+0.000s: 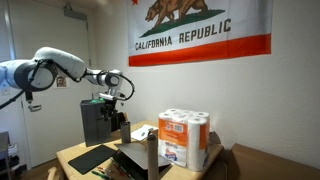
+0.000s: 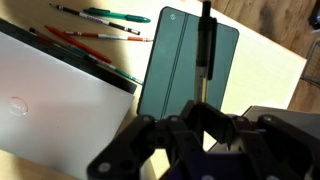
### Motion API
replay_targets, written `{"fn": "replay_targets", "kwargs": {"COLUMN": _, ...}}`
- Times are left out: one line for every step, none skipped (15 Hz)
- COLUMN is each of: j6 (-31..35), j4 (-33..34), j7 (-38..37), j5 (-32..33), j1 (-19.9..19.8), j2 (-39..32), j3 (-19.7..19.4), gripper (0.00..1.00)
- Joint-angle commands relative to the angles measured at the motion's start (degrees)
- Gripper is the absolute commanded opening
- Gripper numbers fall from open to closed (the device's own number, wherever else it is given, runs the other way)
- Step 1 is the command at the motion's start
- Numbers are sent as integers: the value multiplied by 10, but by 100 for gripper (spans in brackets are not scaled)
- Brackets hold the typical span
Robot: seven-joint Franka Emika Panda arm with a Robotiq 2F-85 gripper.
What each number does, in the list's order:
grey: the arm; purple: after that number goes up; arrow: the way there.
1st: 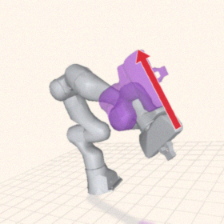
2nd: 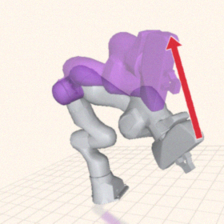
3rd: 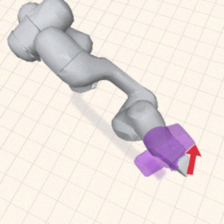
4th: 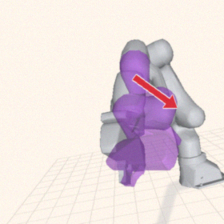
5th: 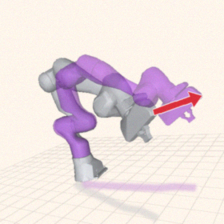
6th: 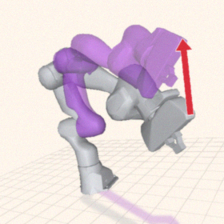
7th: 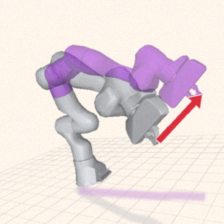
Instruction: Put the black pen in the silver cup
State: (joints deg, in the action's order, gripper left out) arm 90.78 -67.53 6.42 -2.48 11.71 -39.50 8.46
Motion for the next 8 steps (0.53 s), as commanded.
{"fn": "replay_targets", "kwargs": {"j6": -14, "j4": 103, "j7": -2, "j5": 32, "j1": 19, "j2": -64, "j3": -9, "gripper": 3}}
{"fn": "replay_targets", "kwargs": {"j6": 10, "j4": 108, "j7": -4, "j5": 40, "j1": 21, "j2": -70, "j3": -11, "gripper": 3}}
{"fn": "replay_targets", "kwargs": {"j6": 40, "j4": 104, "j7": -7, "j5": 46, "j1": 22, "j2": -73, "j3": -12, "gripper": 3}}
{"fn": "replay_targets", "kwargs": {"j6": 74, "j4": 99, "j7": -13, "j5": 54, "j1": 25, "j2": -74, "j3": -15, "gripper": 3}}
{"fn": "replay_targets", "kwargs": {"j6": 114, "j4": 88, "j7": -18, "j5": 60, "j1": 27, "j2": -73, "j3": -18, "gripper": 3}}
{"fn": "replay_targets", "kwargs": {"j6": 163, "j4": 69, "j7": -26, "j5": 65, "j1": 30, "j2": -70, "j3": -21, "gripper": 3}}
{"fn": "replay_targets", "kwargs": {"j6": 208, "j4": 55, "j7": -34, "j5": 68, "j1": 31, "j2": -68, "j3": -24, "gripper": 3}}
{"fn": "replay_targets", "kwargs": {"j6": 253, "j4": 39, "j7": -46, "j5": 76, "j1": 33, "j2": -64, "j3": -28, "gripper": 3}}
